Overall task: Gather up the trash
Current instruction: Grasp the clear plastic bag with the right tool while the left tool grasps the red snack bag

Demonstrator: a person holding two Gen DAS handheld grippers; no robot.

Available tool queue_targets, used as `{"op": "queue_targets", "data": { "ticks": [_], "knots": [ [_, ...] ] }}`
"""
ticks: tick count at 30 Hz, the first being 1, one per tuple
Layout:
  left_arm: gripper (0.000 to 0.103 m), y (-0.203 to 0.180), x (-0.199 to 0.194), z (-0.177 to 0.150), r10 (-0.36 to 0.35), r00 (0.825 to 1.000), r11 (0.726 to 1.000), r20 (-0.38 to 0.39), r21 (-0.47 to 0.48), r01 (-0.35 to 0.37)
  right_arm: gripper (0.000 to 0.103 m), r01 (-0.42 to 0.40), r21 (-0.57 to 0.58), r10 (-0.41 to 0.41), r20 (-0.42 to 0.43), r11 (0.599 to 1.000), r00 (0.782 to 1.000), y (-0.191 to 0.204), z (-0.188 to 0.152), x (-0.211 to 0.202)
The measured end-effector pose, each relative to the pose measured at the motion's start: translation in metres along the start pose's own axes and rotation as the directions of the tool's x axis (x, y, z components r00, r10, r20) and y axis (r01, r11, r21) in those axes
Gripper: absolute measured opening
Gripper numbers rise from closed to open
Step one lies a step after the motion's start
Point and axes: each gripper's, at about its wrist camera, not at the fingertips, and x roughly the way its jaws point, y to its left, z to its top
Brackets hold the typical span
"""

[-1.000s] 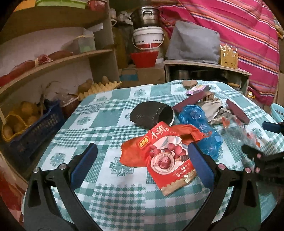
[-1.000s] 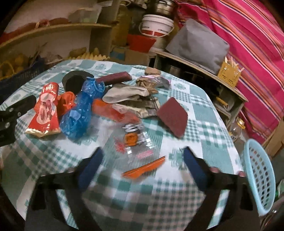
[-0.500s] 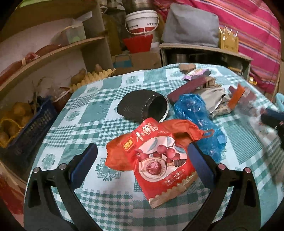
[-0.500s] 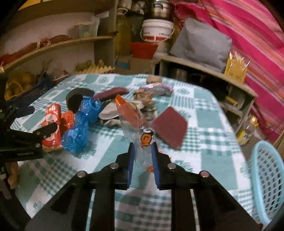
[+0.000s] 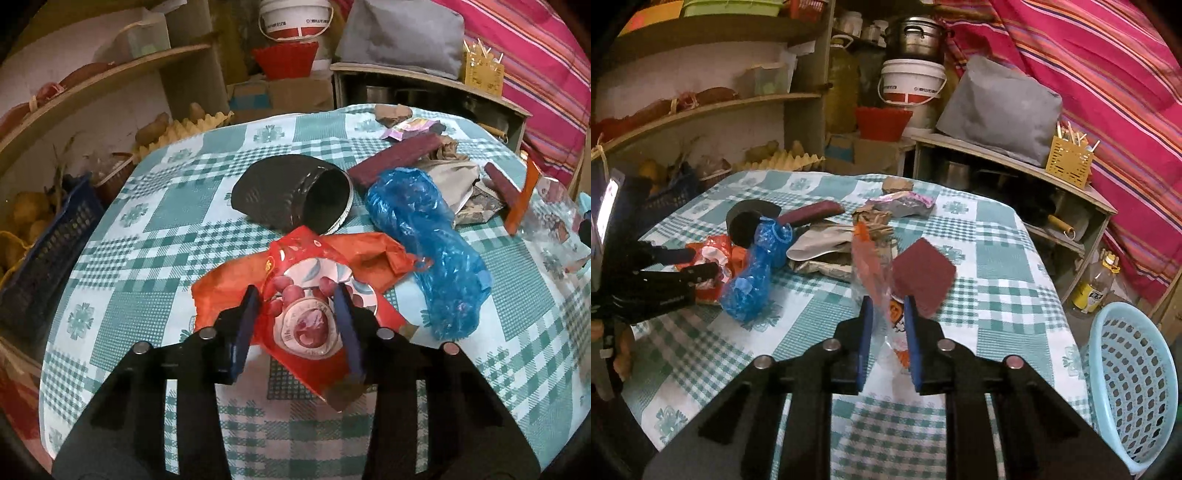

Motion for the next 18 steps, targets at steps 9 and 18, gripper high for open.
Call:
{"op": "queue_targets", "data": {
  "ticks": [9,18],
  "knots": [
    [0.013,0.005,-0.015,-0.005,-0.022,0.999,1.000,0.042,-0.020,0.023,0.010,-0.004,0.040,0.003,0.028,0.999,1.000,-0.027,-0.005,-0.014],
    [0.011,-0.003,-0.059,0.003,-0.021,0.988,1.000,0.156,-0.012,0.023,0.005,-0.040,0.064,0.035,0.080,0.997,0.996,-0.043,-0.006,-0.032]
  ]
}}
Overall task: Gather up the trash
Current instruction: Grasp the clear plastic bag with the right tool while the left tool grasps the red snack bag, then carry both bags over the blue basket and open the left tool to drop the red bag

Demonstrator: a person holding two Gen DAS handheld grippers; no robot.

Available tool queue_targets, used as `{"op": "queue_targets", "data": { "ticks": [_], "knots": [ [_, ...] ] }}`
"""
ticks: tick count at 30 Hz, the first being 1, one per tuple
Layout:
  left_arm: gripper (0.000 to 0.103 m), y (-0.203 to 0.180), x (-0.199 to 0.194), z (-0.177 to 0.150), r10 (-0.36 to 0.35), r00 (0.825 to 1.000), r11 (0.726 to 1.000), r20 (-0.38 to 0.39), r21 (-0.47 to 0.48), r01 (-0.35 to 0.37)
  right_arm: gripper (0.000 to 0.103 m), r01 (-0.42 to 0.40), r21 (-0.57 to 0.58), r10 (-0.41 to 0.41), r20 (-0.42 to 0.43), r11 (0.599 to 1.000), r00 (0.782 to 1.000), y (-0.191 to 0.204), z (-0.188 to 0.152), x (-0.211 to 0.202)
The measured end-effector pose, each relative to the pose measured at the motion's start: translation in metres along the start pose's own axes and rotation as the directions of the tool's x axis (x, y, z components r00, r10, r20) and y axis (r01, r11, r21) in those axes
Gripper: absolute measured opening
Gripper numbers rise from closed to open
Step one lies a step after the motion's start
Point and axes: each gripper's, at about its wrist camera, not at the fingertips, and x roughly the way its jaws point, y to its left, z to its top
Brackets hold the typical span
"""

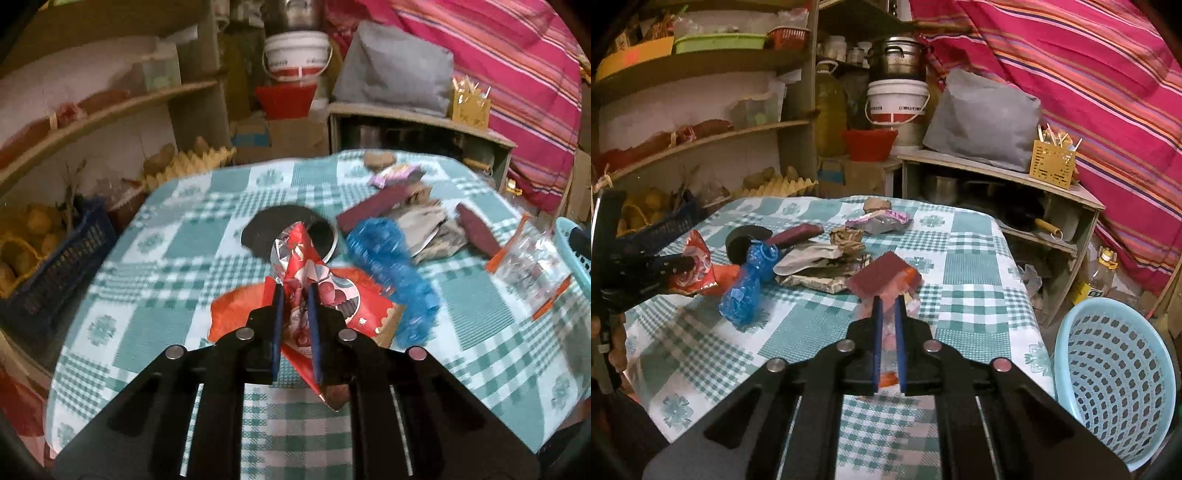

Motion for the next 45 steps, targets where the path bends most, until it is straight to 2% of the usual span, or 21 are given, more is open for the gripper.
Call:
{"op": "queue_targets", "data": {
  "ticks": [10,16,18,19,20,23,27,28,29,31,36,38,41,45],
  "knots": [
    [0.011,-0.045,-0.029,0.028,-0.077,0.993,0.996,0.086,0.046,0.074,0.003,0.033,0.015,-0.033,0.014,0.999,0.999,-0.023,0.002,-0.013],
    [0.011,-0.066,-0.026,0.046,-0.094,0.990,0.992,0.109,0.092,0.084,0.006,0.020,0.015,-0.018,-0.113,1.000,0.993,-0.030,-0.010,0.015],
    [0.011,-0.068,-0.022,0.045,-0.095,0.990,0.992,0.108,0.091,0.086,0.033,0.035,0.017,-0.032,-0.134,0.999,0.991,-0.028,-0.012,0.022],
    [0.011,-0.067,-0.020,0.043,-0.097,0.990,0.992,0.103,0.090,0.087,0.072,0.047,0.013,-0.044,-0.131,0.999,0.990,-0.026,-0.012,0.023],
    [0.011,-0.066,-0.017,0.041,-0.098,0.990,0.992,0.097,0.089,0.089,0.081,0.071,0.003,-0.070,-0.111,0.997,0.991,-0.022,-0.012,0.023],
    [0.011,-0.061,-0.009,0.034,-0.103,0.992,0.992,0.075,0.086,0.096,0.081,0.083,-0.017,-0.084,-0.137,0.996,0.987,-0.016,-0.012,0.033],
    [0.011,-0.049,-0.002,0.028,-0.126,0.991,0.991,0.051,0.054,0.123,0.080,0.090,0.011,-0.085,-0.237,0.996,0.968,-0.015,-0.019,0.063],
    [0.011,-0.046,0.000,0.026,-0.123,0.991,0.991,0.045,0.049,0.121,0.078,0.095,0.020,-0.087,-0.254,0.995,0.963,-0.016,-0.021,0.069],
    [0.011,-0.044,0.002,0.025,-0.119,0.992,0.992,0.043,0.049,0.117,0.069,0.098,0.030,-0.087,-0.267,0.995,0.960,-0.016,-0.022,0.075],
    [0.011,-0.041,0.005,0.023,-0.113,0.993,0.993,0.036,0.048,0.112,0.044,0.085,0.047,-0.068,-0.286,0.995,0.956,-0.016,-0.022,0.081],
    [0.011,-0.042,0.007,0.023,-0.114,0.993,0.992,0.039,0.059,0.111,0.032,0.075,0.052,-0.061,-0.240,0.996,0.969,-0.015,-0.017,0.071],
    [0.011,-0.047,0.006,0.023,-0.119,0.992,0.991,0.044,0.066,0.116,0.023,0.079,0.043,-0.068,-0.210,0.996,0.975,-0.015,-0.014,0.062],
    [0.011,-0.057,0.006,0.026,-0.136,0.990,0.989,0.047,0.067,0.132,0.022,0.095,0.049,-0.087,-0.147,0.994,0.985,-0.024,-0.005,0.037],
    [0.011,-0.092,-0.006,0.043,-0.187,0.978,0.979,0.094,0.100,0.177,0.022,0.151,0.076,-0.144,-0.086,0.986,0.986,-0.054,0.011,-0.002]
  ]
}}
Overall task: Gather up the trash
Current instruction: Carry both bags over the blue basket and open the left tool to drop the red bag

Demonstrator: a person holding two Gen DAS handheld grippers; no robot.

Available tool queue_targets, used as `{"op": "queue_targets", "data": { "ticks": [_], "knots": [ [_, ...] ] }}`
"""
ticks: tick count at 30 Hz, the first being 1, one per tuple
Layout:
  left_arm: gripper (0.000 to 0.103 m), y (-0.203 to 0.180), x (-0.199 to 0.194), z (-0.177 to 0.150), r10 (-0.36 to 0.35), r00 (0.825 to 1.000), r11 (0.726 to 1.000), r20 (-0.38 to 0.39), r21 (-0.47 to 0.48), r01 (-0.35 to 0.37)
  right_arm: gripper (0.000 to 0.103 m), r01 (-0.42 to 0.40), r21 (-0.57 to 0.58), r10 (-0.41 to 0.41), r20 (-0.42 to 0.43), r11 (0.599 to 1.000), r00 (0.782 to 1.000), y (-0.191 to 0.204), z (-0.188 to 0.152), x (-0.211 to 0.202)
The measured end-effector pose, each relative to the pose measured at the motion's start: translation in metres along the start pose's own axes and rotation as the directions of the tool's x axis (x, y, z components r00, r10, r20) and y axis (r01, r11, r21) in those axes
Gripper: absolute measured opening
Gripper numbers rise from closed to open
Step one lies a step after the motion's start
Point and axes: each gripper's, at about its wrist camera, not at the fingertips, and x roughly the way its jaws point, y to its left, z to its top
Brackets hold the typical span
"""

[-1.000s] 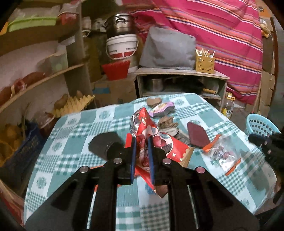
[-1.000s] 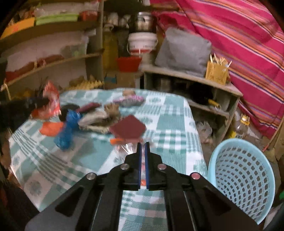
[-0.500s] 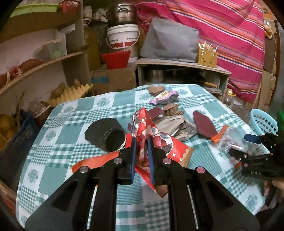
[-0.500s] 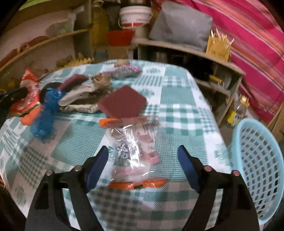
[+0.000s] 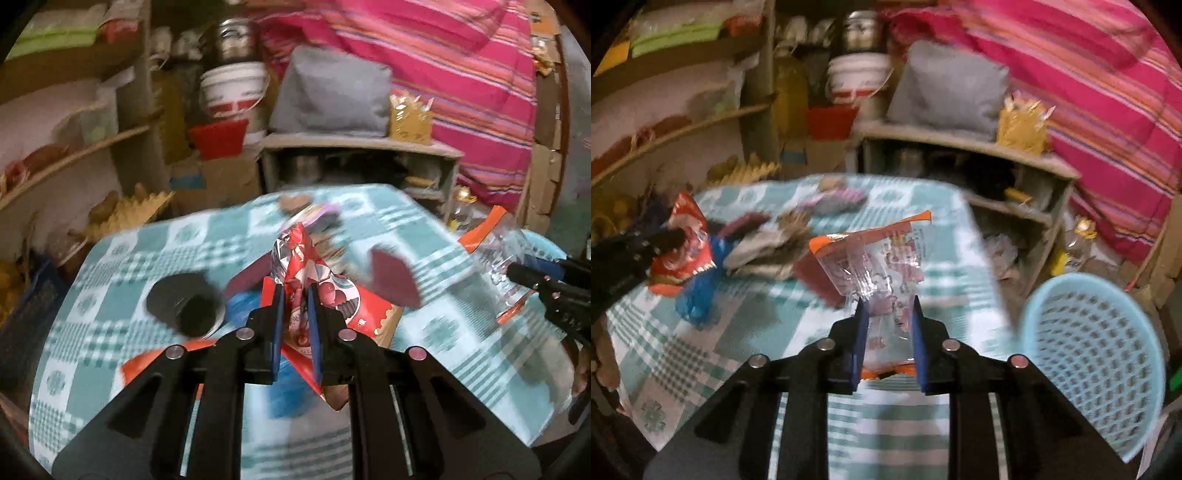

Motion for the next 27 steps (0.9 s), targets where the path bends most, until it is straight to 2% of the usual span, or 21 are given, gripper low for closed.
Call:
{"op": "queue_targets", "data": {
  "ticks": [2,5,8,11,14,17,22,25,27],
  "knots": [
    [0.011,-0.021,0.000,0.012,-0.047,0.999,0.999,0.015,-0.003,0.047,0.022,0.041,0.031,-0.042,0.020,0.999,0.999,-0.027,0.008,-0.018],
    [0.011,-0.063,0.001,0.028,-0.110,0.993,0.993,0.035,0.041,0.109,0.022,0.108,0.101,-0.113,0.040,0.989,0.993,-0.076,0.016,-0.043],
    [0.011,-0.117,0.000,0.046,-0.186,0.981,0.977,0.060,0.114,0.179,0.022,0.176,0.170,-0.185,0.038,0.970,0.982,-0.124,0.018,-0.060],
    [0.011,-0.155,0.001,0.057,-0.248,0.966,0.960,0.074,0.151,0.235,0.022,0.246,0.232,-0.258,0.025,0.941,0.966,-0.161,0.002,-0.068],
    [0.011,-0.190,0.006,0.057,-0.305,0.949,0.942,0.074,0.167,0.290,0.022,0.253,0.317,-0.265,-0.008,0.914,0.964,-0.191,-0.023,-0.061],
    [0.011,-0.216,0.022,0.048,-0.347,0.937,0.927,0.036,0.163,0.337,0.022,0.280,0.360,-0.286,-0.039,0.890,0.958,-0.211,-0.038,-0.055],
    [0.014,-0.260,0.045,0.039,-0.386,0.922,0.906,-0.038,0.175,0.386,0.022,0.290,0.361,-0.288,-0.059,0.887,0.956,-0.225,-0.046,-0.045],
    [0.020,-0.274,0.057,0.030,-0.400,0.914,0.894,-0.074,0.190,0.407,0.022,0.277,0.382,-0.276,-0.060,0.882,0.959,-0.232,-0.049,-0.044],
    [0.032,-0.284,0.067,0.023,-0.408,0.908,0.888,-0.098,0.191,0.419,0.022,0.276,0.383,-0.273,-0.064,0.882,0.960,-0.233,-0.052,-0.043]
  ]
}}
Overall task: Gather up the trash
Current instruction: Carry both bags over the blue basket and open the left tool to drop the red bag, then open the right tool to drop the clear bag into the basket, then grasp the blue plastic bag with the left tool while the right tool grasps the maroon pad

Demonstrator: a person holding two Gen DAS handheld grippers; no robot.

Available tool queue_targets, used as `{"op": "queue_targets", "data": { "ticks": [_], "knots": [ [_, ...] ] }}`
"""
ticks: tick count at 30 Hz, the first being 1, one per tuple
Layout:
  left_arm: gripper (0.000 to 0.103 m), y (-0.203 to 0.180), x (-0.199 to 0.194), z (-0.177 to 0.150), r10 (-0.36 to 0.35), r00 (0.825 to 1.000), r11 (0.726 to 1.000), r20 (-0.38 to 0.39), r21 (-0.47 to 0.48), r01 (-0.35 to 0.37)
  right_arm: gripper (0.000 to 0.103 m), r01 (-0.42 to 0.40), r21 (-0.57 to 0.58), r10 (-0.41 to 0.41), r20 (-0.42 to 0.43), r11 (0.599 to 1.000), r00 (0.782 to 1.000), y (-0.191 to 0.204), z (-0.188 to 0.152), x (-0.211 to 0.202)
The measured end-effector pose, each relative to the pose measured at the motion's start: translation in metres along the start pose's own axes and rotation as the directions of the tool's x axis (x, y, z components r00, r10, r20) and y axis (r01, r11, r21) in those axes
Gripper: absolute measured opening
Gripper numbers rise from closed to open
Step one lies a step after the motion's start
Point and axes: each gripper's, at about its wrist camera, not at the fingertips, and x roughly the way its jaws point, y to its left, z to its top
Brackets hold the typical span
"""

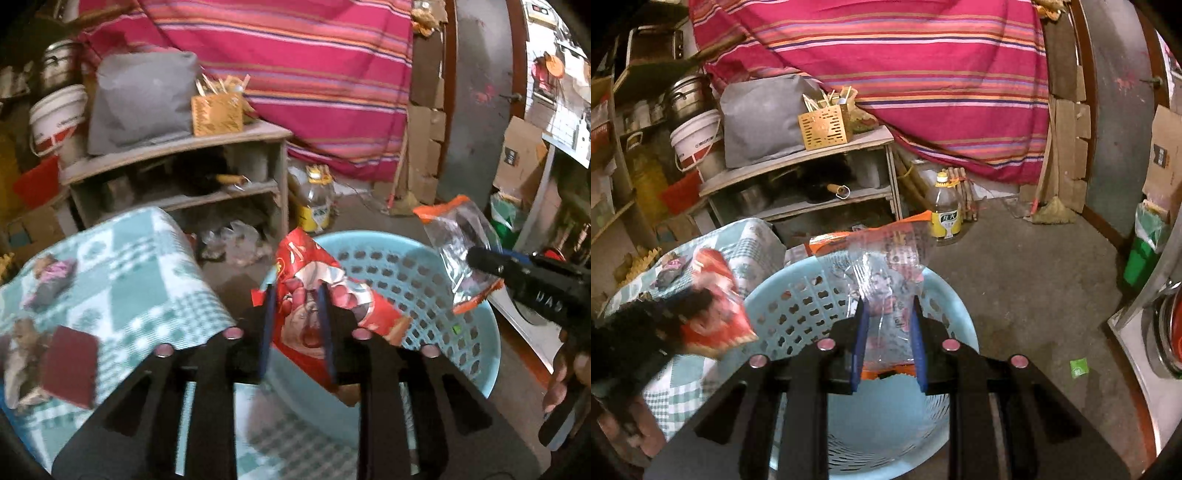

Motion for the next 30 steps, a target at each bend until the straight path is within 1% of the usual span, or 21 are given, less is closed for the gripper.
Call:
{"op": "queue_targets", "data": {
  "ticks": [4,5,7,9,11,12,13,15,17,18,19,20,22,25,26,28,30],
  "knots": [
    [0.033,-0.004,0.010,-0.006,0.003,1.000,1.000,-0.028,-0.001,-0.003,0.022,0.000,0.000,0.000,-0.016,1.000,1.000,0.000,-0.002,0.005],
    [0.035,-0.002,0.011,-0.006,0.005,0.999,1.000,-0.032,-0.002,-0.005,0.022,0.000,0.001,0.000,-0.020,1.000,1.000,-0.001,-0.003,0.005],
    [0.044,0.002,0.008,-0.008,0.026,0.999,1.000,-0.027,-0.003,-0.026,0.022,-0.004,0.003,0.004,-0.026,1.000,1.000,-0.001,-0.004,0.007],
    [0.060,0.009,0.001,-0.009,0.059,0.998,0.998,-0.012,-0.010,-0.059,0.022,-0.006,0.001,0.006,-0.031,1.000,0.999,0.001,-0.006,0.008],
    [0.070,0.016,-0.007,-0.011,0.092,0.996,0.995,0.007,-0.023,-0.092,0.022,-0.009,-0.007,0.008,-0.037,1.000,0.999,0.006,-0.008,0.009],
    [0.073,0.019,-0.009,-0.011,0.100,0.995,0.995,0.013,-0.028,-0.099,0.022,-0.012,-0.011,0.011,-0.041,1.000,0.999,0.008,-0.008,0.011],
    [0.074,0.022,-0.012,-0.012,0.108,0.994,0.994,0.017,-0.034,-0.108,0.022,-0.014,-0.015,0.013,-0.043,1.000,0.999,0.012,-0.008,0.012],
    [0.082,0.032,-0.018,-0.013,0.133,0.991,0.990,0.023,-0.051,-0.132,0.024,-0.023,-0.021,0.022,-0.051,1.000,0.998,0.020,-0.009,0.015],
    [0.086,0.040,-0.024,-0.014,0.152,0.988,0.987,0.031,-0.064,-0.150,0.026,-0.019,-0.029,0.017,-0.051,0.999,0.999,0.027,-0.010,0.017],
    [0.088,0.044,-0.028,-0.015,0.160,0.986,0.985,0.035,-0.069,-0.157,0.029,-0.012,-0.034,0.010,-0.053,0.999,0.999,0.030,-0.011,0.018],
    [0.089,0.047,-0.032,-0.015,0.171,0.985,0.983,0.039,-0.072,-0.168,0.037,-0.009,-0.036,0.007,-0.054,0.999,0.999,0.034,-0.011,0.020],
    [0.091,0.049,-0.034,-0.015,0.178,0.983,0.982,0.042,-0.074,-0.174,0.049,-0.007,-0.036,0.005,-0.055,0.999,0.998,0.036,-0.011,0.020],
    [0.093,0.055,-0.041,-0.015,0.192,0.980,0.979,0.050,-0.074,-0.188,0.062,-0.006,-0.034,0.003,-0.064,0.999,0.998,0.040,-0.013,0.023],
    [0.095,0.064,-0.052,-0.018,0.220,0.974,0.974,0.061,-0.077,-0.215,0.064,0.010,-0.041,-0.013,-0.085,0.999,0.996,0.048,-0.014,0.028],
    [0.096,0.068,-0.055,-0.019,0.227,0.972,0.972,0.064,-0.080,-0.222,0.067,0.015,-0.045,-0.018,-0.085,0.999,0.996,0.050,-0.015,0.028],
    [0.097,0.077,-0.064,-0.023,0.249,0.966,0.966,0.065,-0.088,-0.243,0.070,0.018,-0.056,-0.022,-0.077,0.998,0.997,0.055,-0.015,0.025],
    [0.097,0.087,-0.073,-0.028,0.266,0.962,0.961,0.067,-0.099,-0.259,0.073,0.008,-0.069,-0.012,-0.051,0.998,0.999,0.064,-0.015,0.016]
  ]
}}
